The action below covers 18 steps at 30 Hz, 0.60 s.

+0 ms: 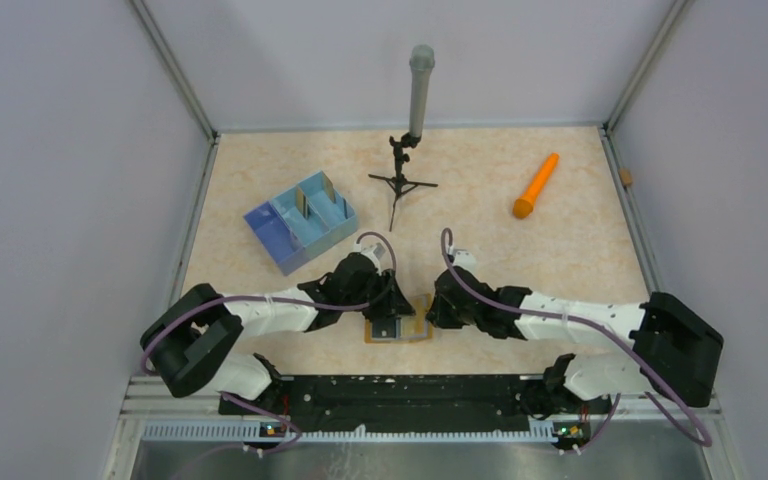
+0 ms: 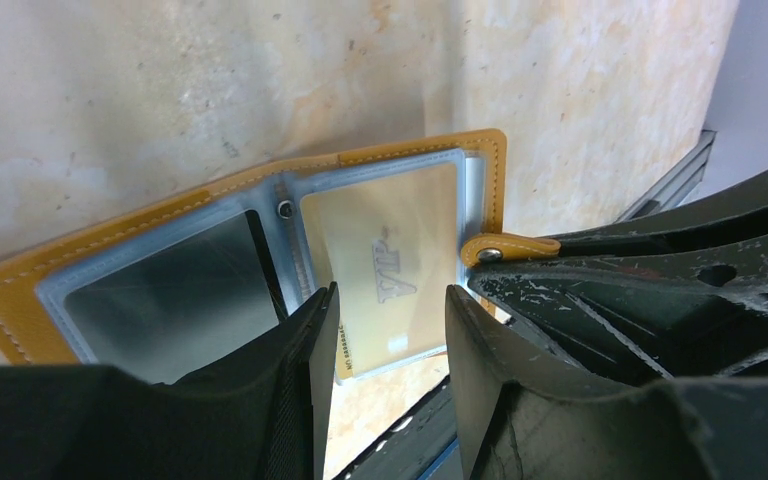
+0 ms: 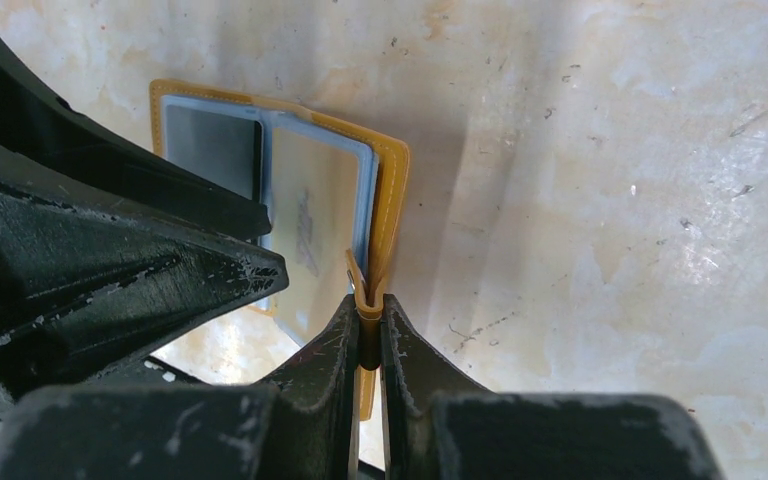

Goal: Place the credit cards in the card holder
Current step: Insert the credit card into the card holder.

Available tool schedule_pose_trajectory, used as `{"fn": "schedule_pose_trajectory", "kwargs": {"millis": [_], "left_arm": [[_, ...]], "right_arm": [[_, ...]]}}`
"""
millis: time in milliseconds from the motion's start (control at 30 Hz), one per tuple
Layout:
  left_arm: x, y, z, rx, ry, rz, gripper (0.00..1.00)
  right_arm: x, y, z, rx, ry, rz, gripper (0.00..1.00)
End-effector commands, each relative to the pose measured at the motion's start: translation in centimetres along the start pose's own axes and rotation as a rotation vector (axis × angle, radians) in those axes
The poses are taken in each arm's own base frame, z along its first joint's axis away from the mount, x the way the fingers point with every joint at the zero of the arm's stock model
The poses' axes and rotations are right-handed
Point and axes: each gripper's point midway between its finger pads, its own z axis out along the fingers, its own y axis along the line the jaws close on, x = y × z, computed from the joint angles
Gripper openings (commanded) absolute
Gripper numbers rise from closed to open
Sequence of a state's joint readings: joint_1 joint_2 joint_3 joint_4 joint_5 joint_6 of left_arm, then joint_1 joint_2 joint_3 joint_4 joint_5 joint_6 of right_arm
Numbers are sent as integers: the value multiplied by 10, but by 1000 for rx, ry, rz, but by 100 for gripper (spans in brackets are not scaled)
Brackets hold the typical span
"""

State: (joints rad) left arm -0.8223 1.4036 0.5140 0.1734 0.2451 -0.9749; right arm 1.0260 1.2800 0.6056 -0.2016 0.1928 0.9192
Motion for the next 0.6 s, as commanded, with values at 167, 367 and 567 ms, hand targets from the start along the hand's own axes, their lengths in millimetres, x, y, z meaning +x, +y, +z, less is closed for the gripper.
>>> {"fn": "schedule_pose_trajectory", "kwargs": {"millis": [167, 367, 567], "left_arm": [[-12, -21, -2, 77, -57, 9, 50], [-15, -23, -10, 76, -80, 37, 62], [-19, -30, -22, 111, -116, 104, 70]], "right_arm": [[-25, 21, -30, -144, -135, 58, 0], [-32, 23, -41, -160, -158, 66, 0], [-36, 31, -44, -192, -162, 59, 0]]}}
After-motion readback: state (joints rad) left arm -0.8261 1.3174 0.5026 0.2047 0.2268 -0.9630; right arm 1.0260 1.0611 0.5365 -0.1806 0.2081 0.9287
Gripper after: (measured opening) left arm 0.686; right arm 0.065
